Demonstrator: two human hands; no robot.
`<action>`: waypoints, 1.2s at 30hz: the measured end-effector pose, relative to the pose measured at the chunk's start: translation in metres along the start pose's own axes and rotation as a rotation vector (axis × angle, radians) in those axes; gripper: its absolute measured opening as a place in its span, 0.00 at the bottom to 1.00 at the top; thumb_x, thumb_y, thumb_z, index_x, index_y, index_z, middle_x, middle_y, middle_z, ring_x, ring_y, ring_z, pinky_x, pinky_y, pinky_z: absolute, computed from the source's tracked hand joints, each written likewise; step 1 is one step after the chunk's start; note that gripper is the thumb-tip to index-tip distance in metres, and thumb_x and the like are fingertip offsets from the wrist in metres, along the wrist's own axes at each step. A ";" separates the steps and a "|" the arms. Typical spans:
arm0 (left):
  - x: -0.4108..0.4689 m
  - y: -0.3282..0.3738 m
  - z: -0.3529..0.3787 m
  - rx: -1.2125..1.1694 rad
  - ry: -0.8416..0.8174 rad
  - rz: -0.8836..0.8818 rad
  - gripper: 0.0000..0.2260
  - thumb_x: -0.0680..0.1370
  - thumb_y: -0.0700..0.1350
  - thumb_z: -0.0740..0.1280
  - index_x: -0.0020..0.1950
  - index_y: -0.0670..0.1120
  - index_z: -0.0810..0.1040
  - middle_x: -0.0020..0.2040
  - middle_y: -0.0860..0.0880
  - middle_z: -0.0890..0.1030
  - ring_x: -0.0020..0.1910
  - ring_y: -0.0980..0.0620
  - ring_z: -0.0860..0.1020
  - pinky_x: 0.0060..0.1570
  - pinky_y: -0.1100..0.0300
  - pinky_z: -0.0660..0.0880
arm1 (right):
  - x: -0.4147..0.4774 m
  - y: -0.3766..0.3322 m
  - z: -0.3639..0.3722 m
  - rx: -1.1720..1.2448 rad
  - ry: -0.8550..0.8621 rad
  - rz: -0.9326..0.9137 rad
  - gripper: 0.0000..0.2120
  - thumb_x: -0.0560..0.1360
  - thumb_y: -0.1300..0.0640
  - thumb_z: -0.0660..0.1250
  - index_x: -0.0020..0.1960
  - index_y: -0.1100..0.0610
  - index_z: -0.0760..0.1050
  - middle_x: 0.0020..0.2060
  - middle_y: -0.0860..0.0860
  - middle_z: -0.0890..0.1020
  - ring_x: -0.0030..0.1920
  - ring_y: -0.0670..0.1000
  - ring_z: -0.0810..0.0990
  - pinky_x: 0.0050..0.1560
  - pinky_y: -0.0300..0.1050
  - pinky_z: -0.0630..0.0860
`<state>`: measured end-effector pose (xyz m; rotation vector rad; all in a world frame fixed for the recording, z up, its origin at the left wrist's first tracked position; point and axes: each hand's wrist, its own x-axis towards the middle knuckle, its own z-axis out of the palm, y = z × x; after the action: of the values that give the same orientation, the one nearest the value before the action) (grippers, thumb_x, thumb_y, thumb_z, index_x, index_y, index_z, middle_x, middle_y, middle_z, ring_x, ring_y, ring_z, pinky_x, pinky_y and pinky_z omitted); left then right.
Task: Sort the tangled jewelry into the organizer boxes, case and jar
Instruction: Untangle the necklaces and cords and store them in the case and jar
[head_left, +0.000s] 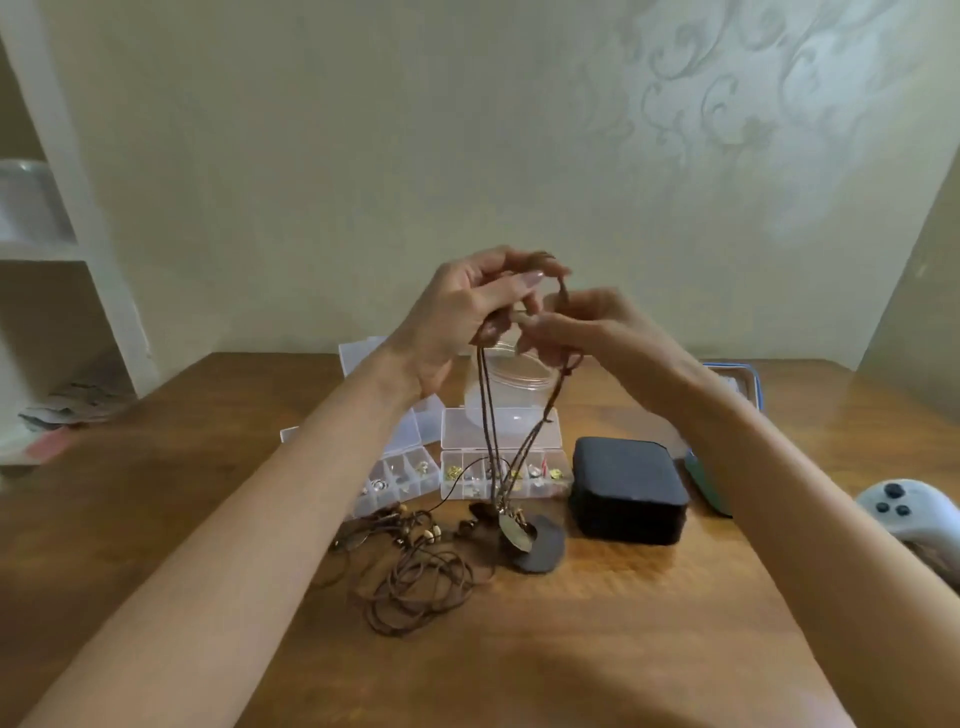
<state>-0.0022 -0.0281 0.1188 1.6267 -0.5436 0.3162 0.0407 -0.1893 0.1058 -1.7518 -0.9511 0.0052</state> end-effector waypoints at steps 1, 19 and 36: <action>0.004 0.005 -0.001 -0.023 0.056 0.025 0.07 0.79 0.39 0.62 0.52 0.45 0.80 0.34 0.50 0.75 0.27 0.56 0.65 0.26 0.66 0.59 | 0.005 -0.010 -0.005 -0.004 -0.005 -0.035 0.10 0.72 0.52 0.68 0.42 0.60 0.78 0.31 0.46 0.81 0.33 0.45 0.77 0.40 0.37 0.74; -0.072 -0.062 0.034 -0.102 -0.233 -0.178 0.07 0.76 0.45 0.60 0.47 0.43 0.76 0.39 0.49 0.80 0.49 0.47 0.79 0.56 0.57 0.75 | 0.032 -0.099 -0.042 0.456 0.194 -0.181 0.13 0.80 0.54 0.62 0.39 0.58 0.75 0.32 0.52 0.78 0.26 0.45 0.68 0.25 0.36 0.64; -0.091 -0.053 0.053 -0.216 -0.131 -0.223 0.09 0.77 0.49 0.62 0.46 0.46 0.80 0.44 0.49 0.81 0.53 0.51 0.78 0.58 0.55 0.72 | 0.024 -0.116 -0.030 0.684 0.011 -0.182 0.16 0.80 0.54 0.58 0.38 0.60 0.75 0.38 0.53 0.80 0.51 0.54 0.80 0.61 0.50 0.75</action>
<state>-0.0581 -0.0628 0.0205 1.4868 -0.4720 -0.0149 0.0016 -0.1885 0.2216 -1.0339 -0.9540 0.1830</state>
